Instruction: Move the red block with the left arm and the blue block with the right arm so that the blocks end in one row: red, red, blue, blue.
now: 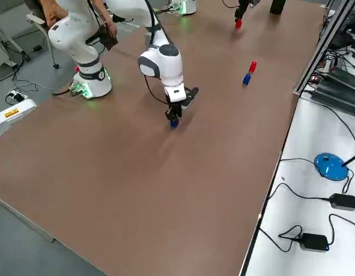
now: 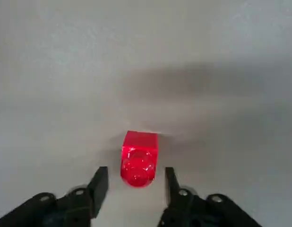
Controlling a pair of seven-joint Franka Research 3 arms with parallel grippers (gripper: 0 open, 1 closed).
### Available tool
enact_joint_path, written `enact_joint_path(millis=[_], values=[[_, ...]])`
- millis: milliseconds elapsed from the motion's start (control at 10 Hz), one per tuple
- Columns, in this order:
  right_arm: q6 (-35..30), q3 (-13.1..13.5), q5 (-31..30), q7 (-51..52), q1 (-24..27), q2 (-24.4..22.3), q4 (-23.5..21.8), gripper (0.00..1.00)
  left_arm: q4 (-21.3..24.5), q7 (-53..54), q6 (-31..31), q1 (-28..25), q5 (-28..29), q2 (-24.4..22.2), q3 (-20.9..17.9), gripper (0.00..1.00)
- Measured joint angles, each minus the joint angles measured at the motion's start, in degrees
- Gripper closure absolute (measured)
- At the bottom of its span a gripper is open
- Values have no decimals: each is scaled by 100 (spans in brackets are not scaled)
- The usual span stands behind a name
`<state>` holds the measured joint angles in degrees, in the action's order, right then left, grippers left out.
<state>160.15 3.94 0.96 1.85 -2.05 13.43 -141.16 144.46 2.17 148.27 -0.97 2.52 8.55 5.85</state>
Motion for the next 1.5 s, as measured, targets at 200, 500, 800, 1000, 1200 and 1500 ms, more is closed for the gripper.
enact_joint_path(millis=[200, 500, 800, 1000, 1200, 1500], values=[[3, 6, 0, 6, 2, 0, -42, 59, -17, 8, 49, 0, 0, -2, 0, 66], [15, 8, 0, 61, 2, -20, -48, 69, -32, 11, 164, 0, 0, -1, 0, 70], [14, 30, 0, 100, 11, -24, -54, 70, -203, 22, 175, 19, 0, 122, 34, 70], [14, 30, 0, 103, 11, -21, -54, 70, -661, 19, 176, 50, 0, 449, 282, 70], [14, 29, 0, 105, 11, -20, -52, 70, -1244, -6, 51, 107, 0, 806, 460, 70], [179, 27, 0, 106, 11, 27, -39, 70, -2132, -179, -339, 105, 0, 1352, 696, 70]])
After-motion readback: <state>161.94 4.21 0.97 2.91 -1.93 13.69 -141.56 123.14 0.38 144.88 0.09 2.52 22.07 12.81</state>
